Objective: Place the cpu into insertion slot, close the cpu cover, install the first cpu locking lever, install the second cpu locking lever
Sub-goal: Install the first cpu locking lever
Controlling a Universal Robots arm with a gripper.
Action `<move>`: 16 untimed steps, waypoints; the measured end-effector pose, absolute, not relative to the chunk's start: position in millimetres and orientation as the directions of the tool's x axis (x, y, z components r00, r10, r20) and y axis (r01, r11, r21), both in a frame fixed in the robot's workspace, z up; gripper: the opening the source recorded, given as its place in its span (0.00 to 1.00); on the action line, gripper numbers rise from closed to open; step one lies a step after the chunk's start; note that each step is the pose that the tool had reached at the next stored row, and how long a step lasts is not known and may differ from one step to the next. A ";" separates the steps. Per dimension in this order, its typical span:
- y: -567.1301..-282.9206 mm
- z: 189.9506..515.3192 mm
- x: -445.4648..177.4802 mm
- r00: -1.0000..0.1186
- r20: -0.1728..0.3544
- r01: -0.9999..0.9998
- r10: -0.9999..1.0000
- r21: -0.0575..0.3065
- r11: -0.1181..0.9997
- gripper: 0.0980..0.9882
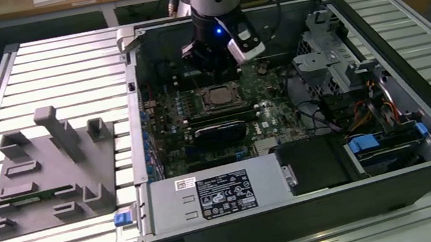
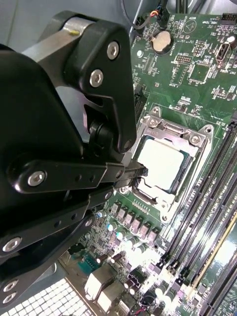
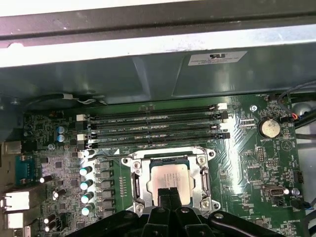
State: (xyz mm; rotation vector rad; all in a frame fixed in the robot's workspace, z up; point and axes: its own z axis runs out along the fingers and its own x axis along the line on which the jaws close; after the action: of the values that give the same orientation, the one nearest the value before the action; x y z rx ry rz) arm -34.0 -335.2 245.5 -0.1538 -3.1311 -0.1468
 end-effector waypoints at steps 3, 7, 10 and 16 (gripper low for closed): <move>-335.2 245.6 -34.9 -0.995 0.008 0.098 0.098 0.093 0.991 0.01; -335.3 245.6 -39.1 -0.995 0.008 0.098 0.098 0.093 0.991 0.01; -335.3 245.6 -42.8 -0.995 0.008 0.098 0.098 0.093 0.991 0.01; -335.3 245.6 -51.4 -0.995 0.007 0.098 0.098 0.093 0.991 0.01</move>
State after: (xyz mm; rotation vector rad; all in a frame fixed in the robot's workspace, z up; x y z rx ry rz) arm -51.4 -335.3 245.6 -0.1538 -3.1316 -0.1465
